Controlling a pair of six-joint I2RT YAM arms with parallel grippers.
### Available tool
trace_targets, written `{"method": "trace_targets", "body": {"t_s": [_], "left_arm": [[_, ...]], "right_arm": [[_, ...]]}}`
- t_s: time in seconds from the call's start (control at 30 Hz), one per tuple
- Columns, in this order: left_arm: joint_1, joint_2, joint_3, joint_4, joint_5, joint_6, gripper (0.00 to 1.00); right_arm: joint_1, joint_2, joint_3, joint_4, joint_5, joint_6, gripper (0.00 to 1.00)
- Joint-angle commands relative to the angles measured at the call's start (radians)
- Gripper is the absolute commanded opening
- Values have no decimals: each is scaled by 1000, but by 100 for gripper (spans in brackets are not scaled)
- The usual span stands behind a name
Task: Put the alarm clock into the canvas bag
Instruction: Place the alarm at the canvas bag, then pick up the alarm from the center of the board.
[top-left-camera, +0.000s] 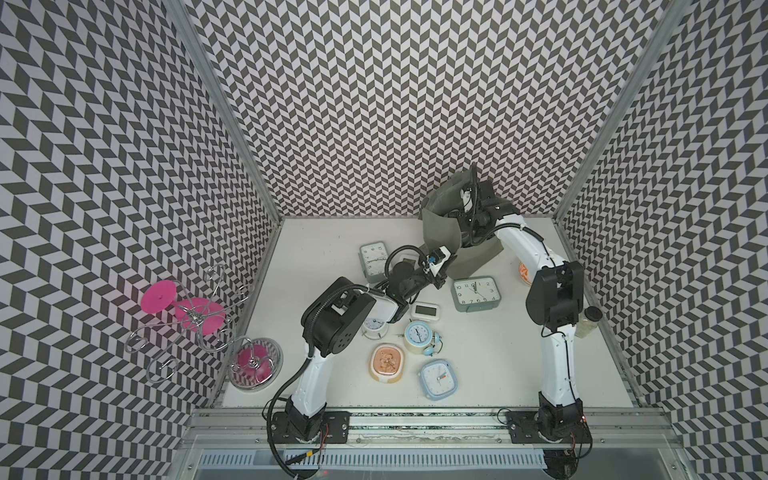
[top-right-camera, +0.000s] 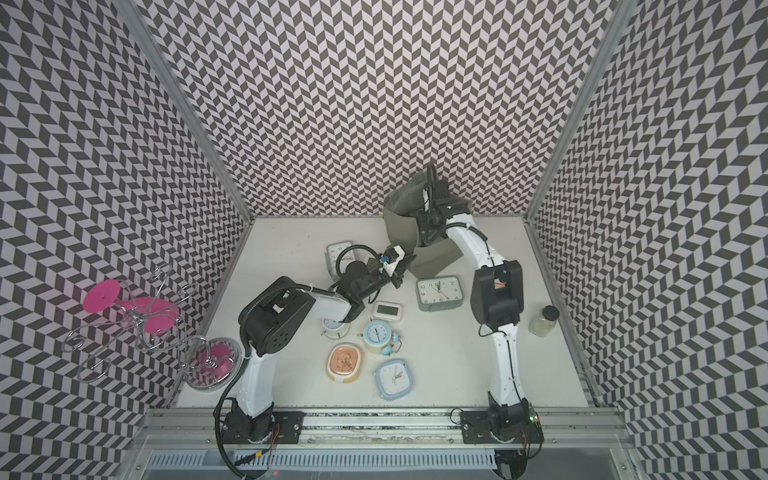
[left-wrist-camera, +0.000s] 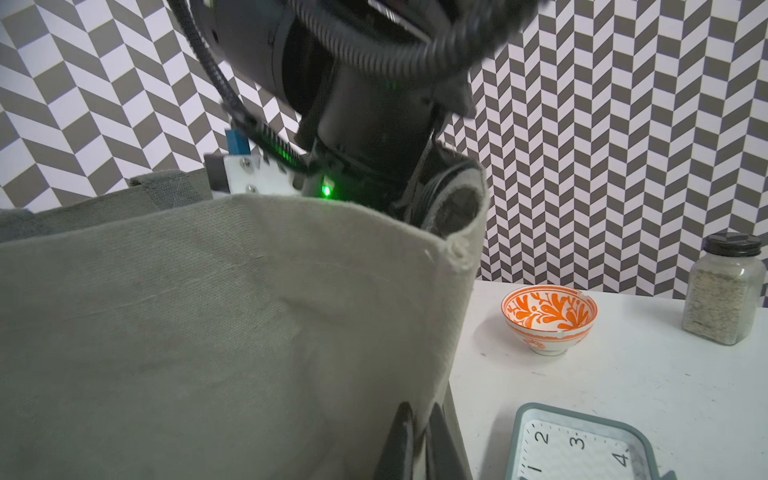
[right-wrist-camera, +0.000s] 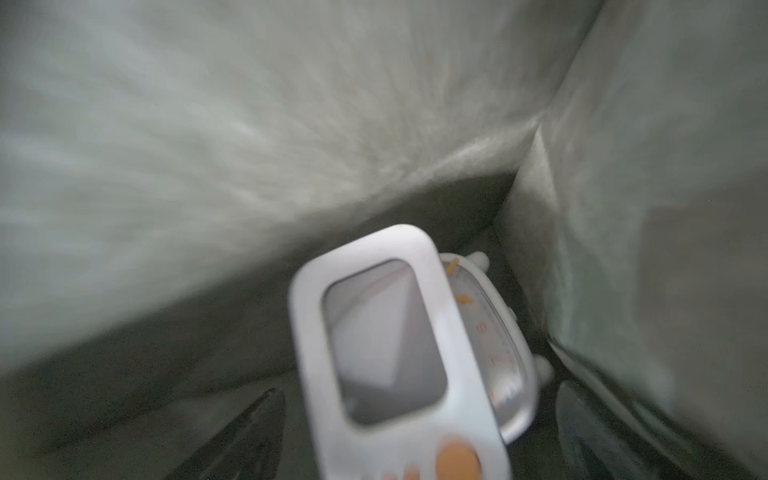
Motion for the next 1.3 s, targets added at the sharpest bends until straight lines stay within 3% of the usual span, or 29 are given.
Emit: {"method": "trace_targets", "body": {"t_s": [0.0, 0.13, 0.27, 0.47, 0.57, 0.7, 0.87, 0.97, 1.13, 1.23, 1.27], "left_arm": [[9, 14, 35, -12, 7, -14, 12], [16, -2, 42, -24, 7, -15, 21], [26, -53, 32, -61, 24, -48, 39], [27, -180, 6, -156, 32, -74, 62], [23, -252, -40, -162, 15, -89, 67], [24, -386, -117, -244, -96, -145, 69], [25, -570, -171, -516, -284, -362, 68], [33, -675, -118, -852, -406, -461, 70], [98, -847, -123, -1242, -395, -589, 82], [112, -945, -172, -1388, -384, -591, 99], [112, -972, -194, -1415, -374, -588, 99]], "right_arm": [[21, -218, -51, -4, -60, 42, 99], [27, -467, -322, 130, -65, 113, 99], [25, -747, -675, 348, -82, 188, 99], [-23, -924, -815, 386, -48, 209, 99], [-71, -939, -842, 434, -95, 170, 100], [-127, -890, -791, 451, -150, 94, 94], [-159, -836, -732, 456, -187, 68, 91], [-163, -858, -792, 515, -249, 121, 92], [-159, -922, -929, 545, -333, 240, 99], [-126, -997, -1011, 543, -368, 274, 100], [-104, -1019, -1032, 535, -369, 279, 100]]}}
